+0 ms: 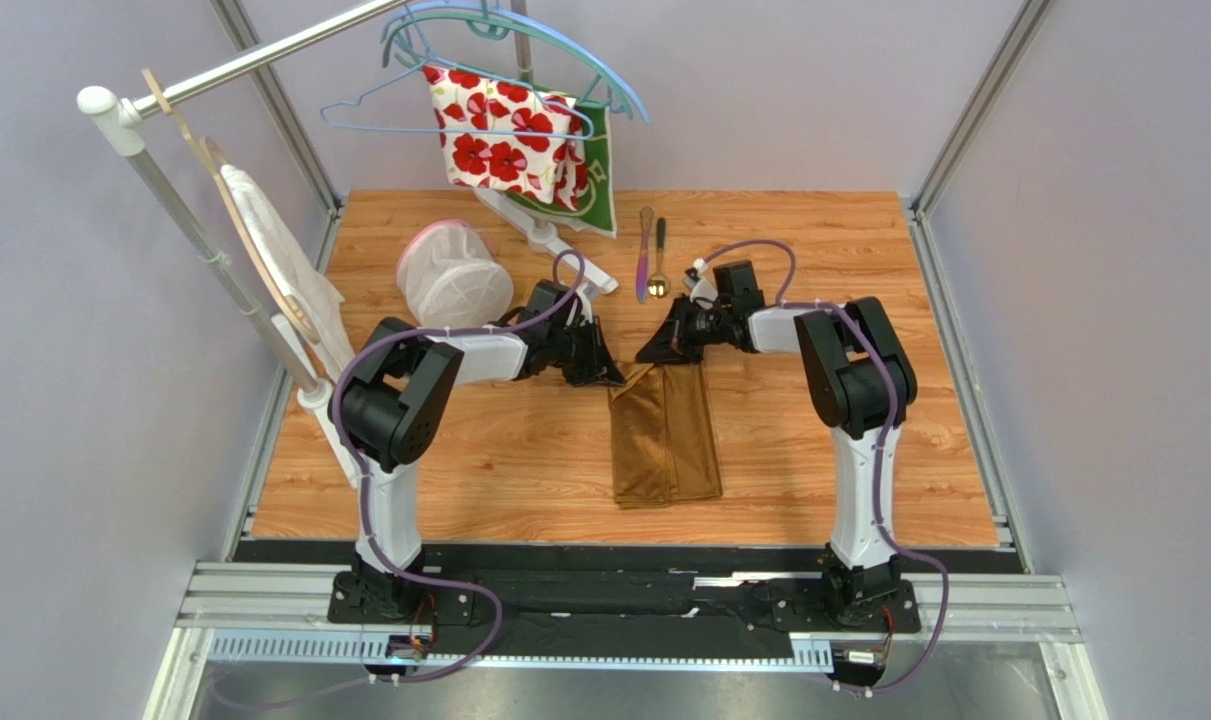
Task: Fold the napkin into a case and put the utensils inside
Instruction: Smooth out the 2/3-rectangle-folded napkin at the center of the board.
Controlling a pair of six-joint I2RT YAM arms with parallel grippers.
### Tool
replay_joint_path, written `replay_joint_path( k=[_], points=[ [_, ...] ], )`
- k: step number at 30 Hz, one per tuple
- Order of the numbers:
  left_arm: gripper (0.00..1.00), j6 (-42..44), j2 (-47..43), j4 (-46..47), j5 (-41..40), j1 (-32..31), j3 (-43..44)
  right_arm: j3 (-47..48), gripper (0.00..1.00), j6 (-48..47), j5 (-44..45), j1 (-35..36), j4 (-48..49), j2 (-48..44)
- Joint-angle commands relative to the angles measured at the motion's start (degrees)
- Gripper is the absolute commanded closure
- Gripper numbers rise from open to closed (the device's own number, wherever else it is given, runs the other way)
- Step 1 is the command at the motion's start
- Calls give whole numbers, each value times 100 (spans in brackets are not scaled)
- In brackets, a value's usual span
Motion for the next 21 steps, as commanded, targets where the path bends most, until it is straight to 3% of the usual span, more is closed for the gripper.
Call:
replay_joint_path(
  k=[1,6,11,13,14,15,16,18,21],
  points=[
    [100,251,-159,-237,-126,-10,116,344,100,-606,153,-141,-663,-234],
    [99,514,-527,-727,-90,-36,326,275,94,-1011,812,-229,-1756,-1050],
    [73,805,-1318,-1343,-477,-387,642,-548,63,-1206,1981,-431,-2838,-2482],
    [49,919,-1520,-1616,-757,-668,731,-954,54,-1170,2043,-606,-2900,-3096],
    [46,928,-1573,-1800,-889,-1026,792,-1322,52,-1083,2079,-651,-2935,-3274],
    [36,928,-1600,-1871,-1030,-1212,810,-1517,50,-1030,2123,-730,-2988,-3441],
    [21,911,-1644,-1959,-1440,-1414,836,-1684,48,-969,2288,-878,-3119,-3651],
    [11,736,-1609,-2310,-1986,-2109,1003,-2192,46,-872,2526,-1037,-3234,-4196],
    [10,193,-1267,-2925,-3060,-2846,1459,-2755,43,-618,2905,-1345,-3392,-4873]
  ],
)
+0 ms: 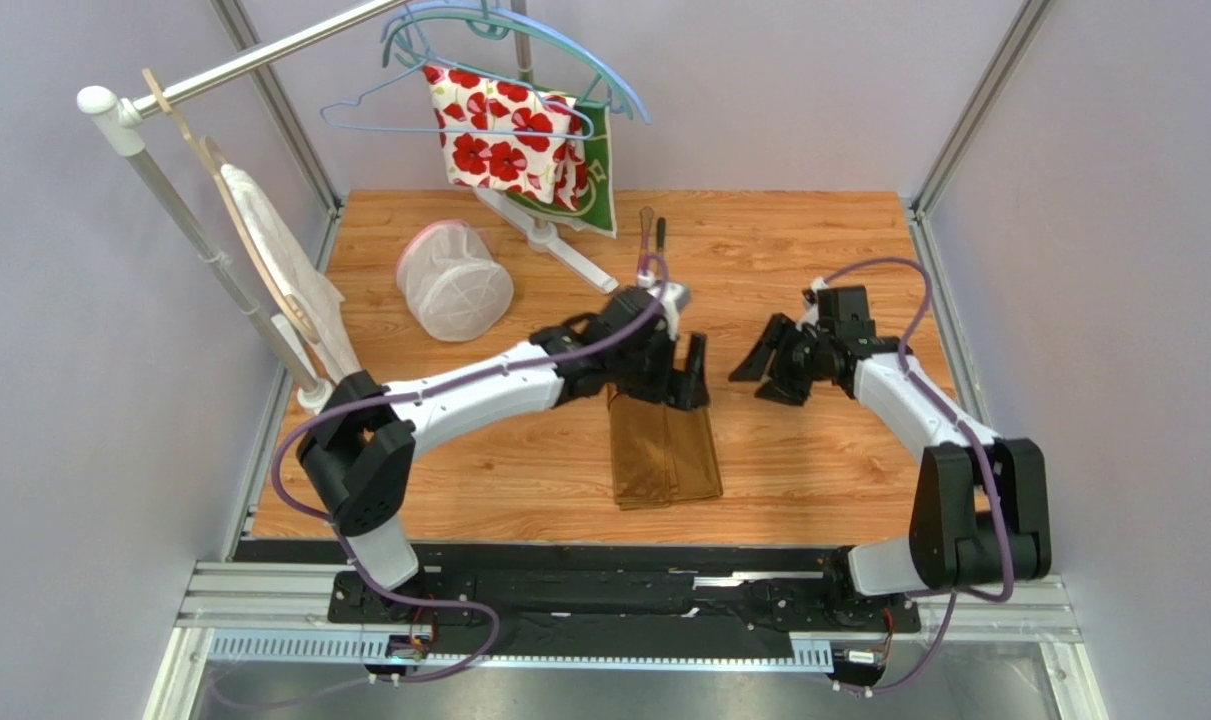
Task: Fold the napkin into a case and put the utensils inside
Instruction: Smooth out the 2/3-rectangle-folded napkin at the center of the board, then pick up the 2/3-rectangle-folded napkin from the center of the board.
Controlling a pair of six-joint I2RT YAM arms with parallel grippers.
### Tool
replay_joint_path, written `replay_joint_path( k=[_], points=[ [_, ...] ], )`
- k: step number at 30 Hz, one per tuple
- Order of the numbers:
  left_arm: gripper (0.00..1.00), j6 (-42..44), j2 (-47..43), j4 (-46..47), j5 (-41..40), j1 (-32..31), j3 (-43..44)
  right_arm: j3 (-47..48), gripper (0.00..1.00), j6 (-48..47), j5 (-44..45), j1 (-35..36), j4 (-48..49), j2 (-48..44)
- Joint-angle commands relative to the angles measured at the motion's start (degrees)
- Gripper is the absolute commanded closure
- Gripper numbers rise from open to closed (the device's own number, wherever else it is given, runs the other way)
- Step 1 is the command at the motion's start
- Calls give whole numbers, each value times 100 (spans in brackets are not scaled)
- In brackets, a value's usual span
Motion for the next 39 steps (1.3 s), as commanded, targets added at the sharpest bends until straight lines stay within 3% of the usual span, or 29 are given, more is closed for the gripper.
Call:
replay_joint_path(
  k=[1,5,9,16,32,37,38,39],
  points=[
    [10,-614,522,-1195,-1618,-912,555,-784,40,362,852,-379,-540,-822],
    [18,-1010,1367,-2309,-2208,-1334,1669,-1145,37,635,1485,-783,-663,-1578],
    [17,-1265,2123,-2882,-2613,-1651,2366,-1172,26,942,2888,-995,-1119,-2176],
    [24,-1591,3082,-4095,-3000,-2011,3631,-1259,27,838,2805,-1110,-962,-2362],
    [39,-1608,4006,-4439,-2947,-2091,4292,-1611,30,662,2234,-1110,-391,-2028],
    [54,-1398,3752,-4125,-2895,-2038,3986,-1532,30,110,1208,-1110,-48,-1651],
    [74,-1380,3612,-4001,-2869,-2029,3854,-1506,30,64,1014,-1110,-13,-1571],
    [83,-1362,3332,-3887,-2825,-2012,3713,-1497,29,29,594,-1110,100,-1466]
  ],
)
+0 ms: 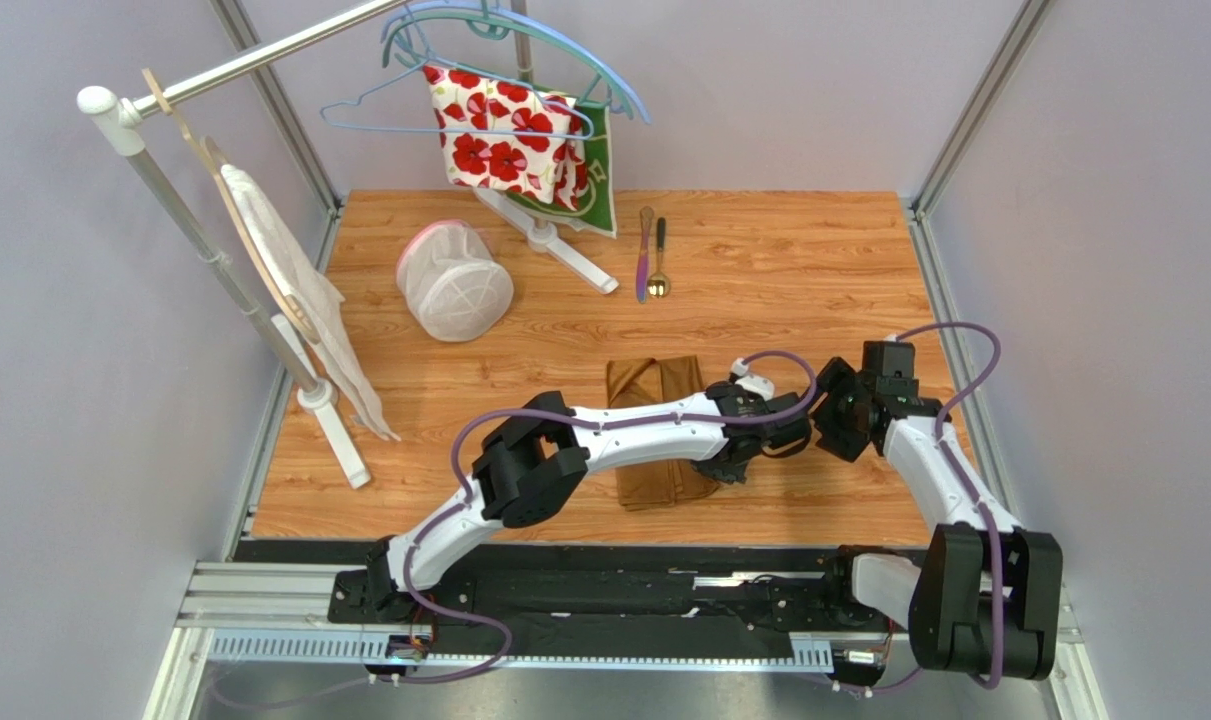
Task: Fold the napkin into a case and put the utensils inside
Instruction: Pick up the 2/3-rectangle-folded napkin from the center of the board, then pass from the left arm to the right
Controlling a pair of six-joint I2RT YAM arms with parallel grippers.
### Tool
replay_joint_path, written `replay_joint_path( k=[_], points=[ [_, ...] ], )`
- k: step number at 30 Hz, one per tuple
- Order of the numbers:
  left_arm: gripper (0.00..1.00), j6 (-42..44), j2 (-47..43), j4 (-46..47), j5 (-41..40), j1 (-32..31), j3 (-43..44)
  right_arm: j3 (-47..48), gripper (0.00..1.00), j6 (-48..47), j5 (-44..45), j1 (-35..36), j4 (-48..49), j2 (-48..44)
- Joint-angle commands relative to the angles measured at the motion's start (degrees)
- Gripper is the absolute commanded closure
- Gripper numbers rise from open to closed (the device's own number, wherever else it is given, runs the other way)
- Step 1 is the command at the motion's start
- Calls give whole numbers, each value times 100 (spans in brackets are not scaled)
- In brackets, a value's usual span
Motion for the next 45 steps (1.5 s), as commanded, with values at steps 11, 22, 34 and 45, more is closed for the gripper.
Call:
replay_joint_path(
  k=[11,22,34,45],
  points=[
    [100,552,-2004,1613,900,282,-2143,69,21,-314,-3298,211,2483,1278],
    [100,552,-2489,2177,1384,335,-2777,492,24,370,-3465,1029,3537,2634],
    [100,535,-2797,2484,1586,379,-3146,887,41,425,-3044,1170,3872,3548],
    [73,929,-2937,3213,2605,501,-3383,1107,96,197,-3141,1196,4013,3602]
  ],
)
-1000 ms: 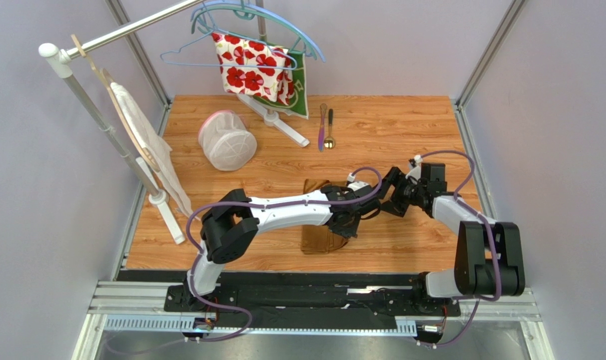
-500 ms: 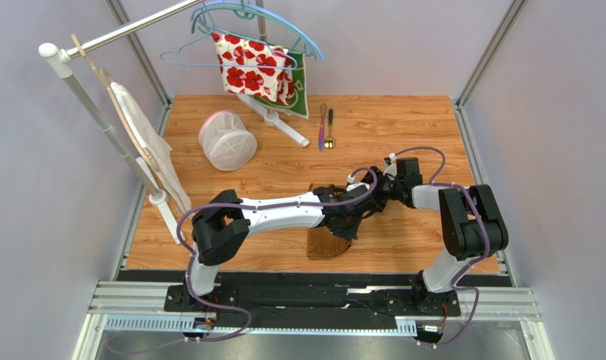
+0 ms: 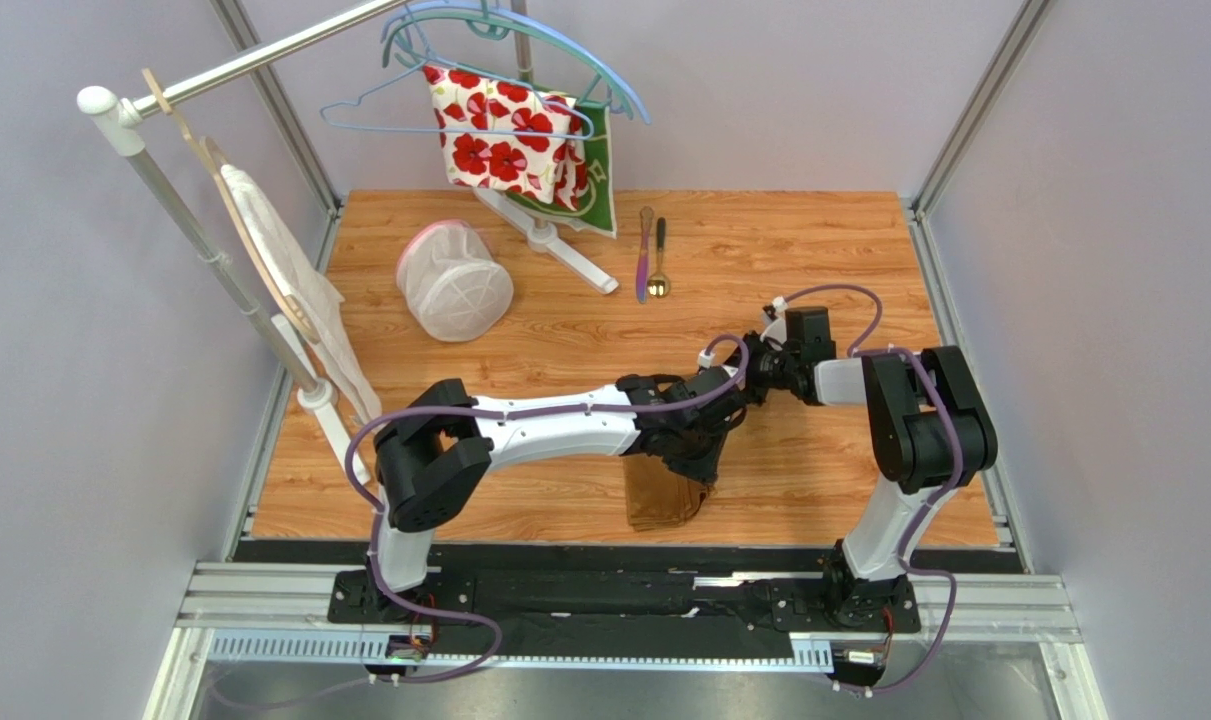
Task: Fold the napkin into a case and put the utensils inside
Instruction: Pass from the left arm to the right, then grasp the top corner of the smaller rectangle folded napkin from the folded napkin.
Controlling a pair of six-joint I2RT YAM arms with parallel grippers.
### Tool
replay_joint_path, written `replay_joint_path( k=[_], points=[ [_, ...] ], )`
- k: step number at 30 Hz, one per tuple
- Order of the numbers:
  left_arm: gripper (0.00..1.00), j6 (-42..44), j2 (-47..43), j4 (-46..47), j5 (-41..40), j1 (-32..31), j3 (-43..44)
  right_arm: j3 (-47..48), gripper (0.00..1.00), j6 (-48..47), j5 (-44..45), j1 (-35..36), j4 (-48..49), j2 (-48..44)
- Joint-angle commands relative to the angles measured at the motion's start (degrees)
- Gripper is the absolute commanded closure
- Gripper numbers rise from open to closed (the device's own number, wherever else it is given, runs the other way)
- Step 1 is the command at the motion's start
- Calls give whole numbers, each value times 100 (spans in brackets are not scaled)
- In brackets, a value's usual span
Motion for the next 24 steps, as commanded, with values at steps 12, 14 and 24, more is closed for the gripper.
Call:
replay_joint_path(
  k=[12,14,24],
  points=[
    [76,976,-777,1101,1418,2307,-675,772,100,-917,652,474,-1017,-502],
    [86,1012,-337,1075,1331,2378,-516,843,100,-935,818,632,-1176,-564],
    [96,933,622,1374,1119,2440,12,1160,100,-1286,1513,1204,-1870,-740]
  ],
)
